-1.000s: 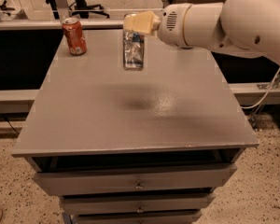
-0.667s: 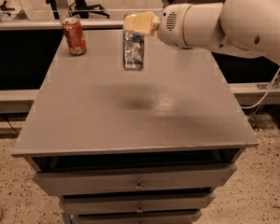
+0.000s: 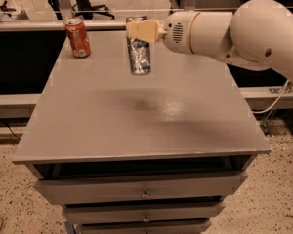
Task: Place redbull can upright
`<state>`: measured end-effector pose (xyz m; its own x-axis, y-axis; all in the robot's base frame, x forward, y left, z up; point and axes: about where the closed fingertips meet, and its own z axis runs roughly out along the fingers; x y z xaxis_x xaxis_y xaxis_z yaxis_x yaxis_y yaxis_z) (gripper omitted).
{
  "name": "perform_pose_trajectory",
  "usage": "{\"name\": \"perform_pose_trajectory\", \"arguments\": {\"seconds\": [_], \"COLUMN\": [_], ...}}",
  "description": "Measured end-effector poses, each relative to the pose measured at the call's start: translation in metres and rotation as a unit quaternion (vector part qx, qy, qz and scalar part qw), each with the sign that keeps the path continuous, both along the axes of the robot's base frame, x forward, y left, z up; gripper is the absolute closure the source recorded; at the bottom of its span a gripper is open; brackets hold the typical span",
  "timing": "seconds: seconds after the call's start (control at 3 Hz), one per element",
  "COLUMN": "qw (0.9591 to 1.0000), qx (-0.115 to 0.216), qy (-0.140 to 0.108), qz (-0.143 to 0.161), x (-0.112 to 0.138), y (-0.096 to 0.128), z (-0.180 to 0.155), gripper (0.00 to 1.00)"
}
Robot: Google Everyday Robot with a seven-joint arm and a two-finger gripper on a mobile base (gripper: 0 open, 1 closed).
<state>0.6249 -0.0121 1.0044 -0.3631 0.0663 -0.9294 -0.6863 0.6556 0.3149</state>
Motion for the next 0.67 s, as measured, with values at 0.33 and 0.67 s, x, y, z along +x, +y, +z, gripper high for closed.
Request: {"name": "perform_pose_trajectory", "arguments": {"seconds": [0.33, 0.67], "qw": [0.9978, 0.9895], "qx": [-0.001, -0.013], "qy": [-0.063, -0.133], "qz": [0.022, 0.056], "x": [-0.002, -0.013], "y": [-0.011, -0.005], "z": [-0.01, -0.021], "gripper": [1.0, 1.0]}}
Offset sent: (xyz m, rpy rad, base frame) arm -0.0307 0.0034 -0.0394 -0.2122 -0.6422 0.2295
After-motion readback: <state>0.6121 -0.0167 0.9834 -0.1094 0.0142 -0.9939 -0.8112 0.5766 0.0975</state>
